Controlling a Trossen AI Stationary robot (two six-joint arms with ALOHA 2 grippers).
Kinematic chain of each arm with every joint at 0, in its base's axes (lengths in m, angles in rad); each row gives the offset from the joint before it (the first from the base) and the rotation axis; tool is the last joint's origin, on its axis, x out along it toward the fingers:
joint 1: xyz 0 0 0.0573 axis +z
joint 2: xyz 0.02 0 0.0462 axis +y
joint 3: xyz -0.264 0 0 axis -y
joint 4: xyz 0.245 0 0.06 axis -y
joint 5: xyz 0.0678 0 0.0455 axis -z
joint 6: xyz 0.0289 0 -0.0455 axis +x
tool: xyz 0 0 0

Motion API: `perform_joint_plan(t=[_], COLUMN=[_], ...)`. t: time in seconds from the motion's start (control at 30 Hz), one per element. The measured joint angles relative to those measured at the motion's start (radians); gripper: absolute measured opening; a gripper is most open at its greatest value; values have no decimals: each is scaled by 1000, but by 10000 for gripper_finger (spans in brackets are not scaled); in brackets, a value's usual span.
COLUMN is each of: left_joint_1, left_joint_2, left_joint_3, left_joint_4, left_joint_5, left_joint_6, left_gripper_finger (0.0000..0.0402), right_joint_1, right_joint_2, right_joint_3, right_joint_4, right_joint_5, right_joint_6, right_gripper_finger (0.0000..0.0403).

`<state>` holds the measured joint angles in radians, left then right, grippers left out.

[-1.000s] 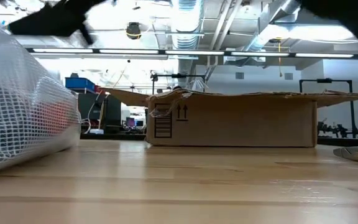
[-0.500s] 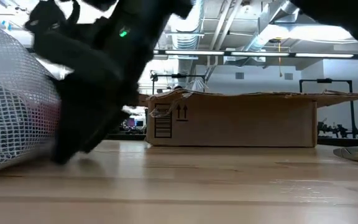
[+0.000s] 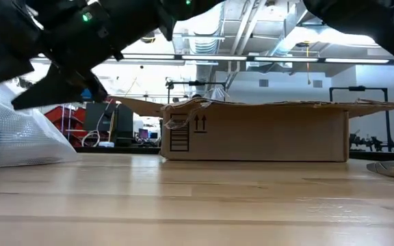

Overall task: Unpack boxes
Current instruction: Break down the box until it is fully flat

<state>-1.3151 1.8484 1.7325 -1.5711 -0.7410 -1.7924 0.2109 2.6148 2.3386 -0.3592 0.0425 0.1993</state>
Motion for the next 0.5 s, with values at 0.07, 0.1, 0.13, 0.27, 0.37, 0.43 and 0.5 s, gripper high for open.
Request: perform_joint_plan(t=[0.07,0.1,0.13,0.27,0.37,0.43,0.5], left_joint_1=[3,5,8,38,78,109,143], left_joint_2=[0,0,0,-10,-22,-27,-29], left_joint_3=[0,0,0,0,0,0,0], left_joint_4=[0,0,0,1,0,0,0], left_joint_5=[0,0,0,2,1,1,1], left_joint_6=[0,2,13,62,129,190,246], left_gripper_finger=[98,98,98,98,98,98,98], right_joint_1=[1,6,11,34,52,56,59], right_joint_2=[-17,-41,-67,-217,-311,-340,-354], right_joint_3=[16,9,8,16,21,18,13], right_joint_4=[-95,-137,-184,-361,-493,-591,-698], right_joint_5=[-21,-21,-21,-5,57,102,141], right_joint_6=[-38,-54,-73,-143,-148,-144,-140], right_gripper_finger=[260,260,260,260,260,260,260])
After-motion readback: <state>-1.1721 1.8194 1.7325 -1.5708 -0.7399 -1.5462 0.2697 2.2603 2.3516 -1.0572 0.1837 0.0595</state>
